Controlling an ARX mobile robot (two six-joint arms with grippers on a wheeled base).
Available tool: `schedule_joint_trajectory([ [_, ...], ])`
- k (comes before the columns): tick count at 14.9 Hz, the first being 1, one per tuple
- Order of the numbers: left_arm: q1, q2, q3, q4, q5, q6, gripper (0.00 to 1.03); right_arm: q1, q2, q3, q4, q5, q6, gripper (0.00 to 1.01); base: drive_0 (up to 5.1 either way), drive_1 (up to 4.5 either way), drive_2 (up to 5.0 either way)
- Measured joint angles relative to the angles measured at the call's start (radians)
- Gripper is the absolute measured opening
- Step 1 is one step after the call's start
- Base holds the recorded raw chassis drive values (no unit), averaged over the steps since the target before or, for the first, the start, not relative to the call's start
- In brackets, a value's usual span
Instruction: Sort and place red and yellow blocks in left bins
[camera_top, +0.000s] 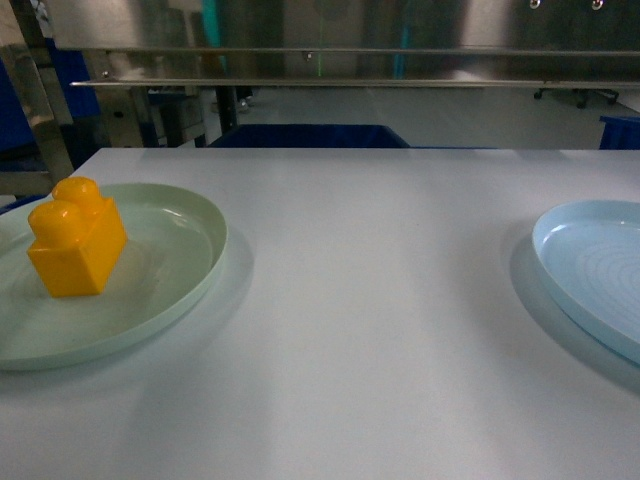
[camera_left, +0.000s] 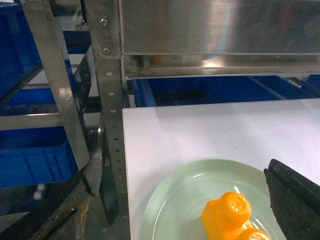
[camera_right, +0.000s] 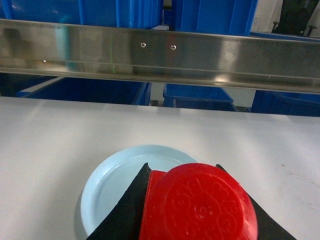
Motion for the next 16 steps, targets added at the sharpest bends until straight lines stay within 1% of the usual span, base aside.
schedule_joint_trajectory([
  [1,0.0,0.0,0.0,-0.002,-0.001,0.0,0.98,-0.013,0.003,0.0,-0.004,-0.008,-0.003,0.29,0.0,0.0,0.0],
  [4,0.0,0.0,0.0,0.0,-0.001,0.0,0.98,-0.027,0.008,0.0,-0.011,-0.038,-0.002,0.29,0.0,0.0,0.0],
  [5,0.0,0.0,0.0,0.0,-0.001,0.0,0.98,-0.034,0.008,0.0,-0.006,-0.037,-0.002,0.29,0.0,0.0,0.0],
  [8,0.0,0.0,0.0,0.0,-0.001,0.0,0.98,-0.034,0.008,0.0,-0.007,-0.034,-0.002,0.29,0.0,0.0,0.0],
  [9,-0.032,0.001,0.019,-0.037,-0.061,-0.009,0.98,-0.034,0.008,0.0,-0.007,-0.034,-0.002,0.29,0.0,0.0,0.0],
  [10,-0.134,0.018,0.16,-0.199,-0.163,-0.103,0.98,-0.034,0.008,0.0,-0.007,-0.034,-0.002,0.29,0.0,0.0,0.0],
  [12,-0.243,0.039,0.178,-0.24,-0.277,-0.156,0.98,-0.034,0.008,0.0,-0.007,-0.034,-0.002,0.29,0.0,0.0,0.0],
  [13,-0.294,0.072,0.178,-0.246,-0.332,-0.173,0.98,-0.034,0.008,0.0,-0.006,-0.034,-0.002,0.29,0.0,0.0,0.0],
  [14,-0.33,0.106,0.178,-0.264,-0.365,-0.193,0.98,-0.034,0.008,0.0,-0.006,-0.034,-0.002,0.29,0.0,0.0,0.0],
  [15,-0.354,0.136,0.178,-0.262,-0.384,-0.2,0.98,-0.034,0.008,0.0,-0.007,-0.034,-0.002,0.29,0.0,0.0,0.0],
  [16,-0.367,0.156,0.178,-0.245,-0.4,-0.202,0.98,-0.034,0.008,0.0,-0.007,-0.034,-0.002,0.29,0.0,0.0,0.0],
])
